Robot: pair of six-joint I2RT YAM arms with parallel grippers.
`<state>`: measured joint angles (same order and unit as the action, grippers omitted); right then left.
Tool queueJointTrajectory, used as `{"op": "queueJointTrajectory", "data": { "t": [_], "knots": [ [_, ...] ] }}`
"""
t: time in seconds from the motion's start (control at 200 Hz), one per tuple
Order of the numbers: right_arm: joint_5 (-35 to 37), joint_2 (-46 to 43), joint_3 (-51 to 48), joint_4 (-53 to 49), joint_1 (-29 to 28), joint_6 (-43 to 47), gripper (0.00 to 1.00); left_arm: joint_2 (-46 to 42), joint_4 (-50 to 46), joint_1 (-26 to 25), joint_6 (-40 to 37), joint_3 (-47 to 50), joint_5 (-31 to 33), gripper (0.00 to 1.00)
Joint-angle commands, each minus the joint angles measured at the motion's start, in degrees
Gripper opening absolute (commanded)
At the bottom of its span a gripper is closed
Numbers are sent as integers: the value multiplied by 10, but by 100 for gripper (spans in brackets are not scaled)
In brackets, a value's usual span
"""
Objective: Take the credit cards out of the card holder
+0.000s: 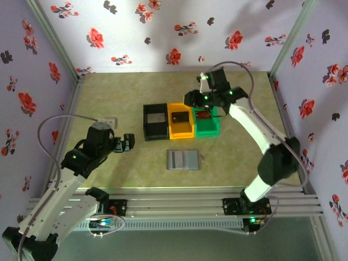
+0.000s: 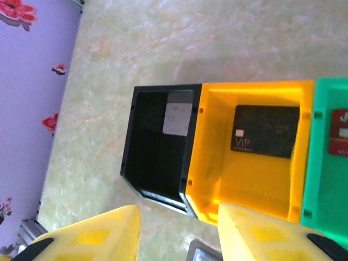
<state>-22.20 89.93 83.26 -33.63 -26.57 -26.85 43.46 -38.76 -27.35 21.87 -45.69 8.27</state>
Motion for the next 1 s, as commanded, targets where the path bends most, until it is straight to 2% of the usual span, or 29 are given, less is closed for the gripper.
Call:
{"op": "queueJointTrajectory", "data": {
  "t": [0.0,0.135,0.265,0.36,0.51,0.715,0.995],
  "knots": [
    [32,-54,-92,33,-27,-24,43,10,-16,4,-11,-22,-36,100],
    [93,-121,-183,33,-80,-26,43,52,-45,-13,0,-43,-71,100],
    [136,-176,-266,30,-116,-43,44,97,-71,-68,24,-61,-72,100],
    [137,-215,-340,54,-125,-71,43,128,-66,-103,71,-59,-90,100],
    [109,-247,-438,120,-136,-116,38,185,-32,-174,158,-56,-89,100],
    [112,-246,-499,169,-163,-151,32,261,52,-252,250,-53,-84,100],
    [137,-243,-542,202,-168,-166,22,353,130,-307,329,-65,-93,100]
  ]
}}
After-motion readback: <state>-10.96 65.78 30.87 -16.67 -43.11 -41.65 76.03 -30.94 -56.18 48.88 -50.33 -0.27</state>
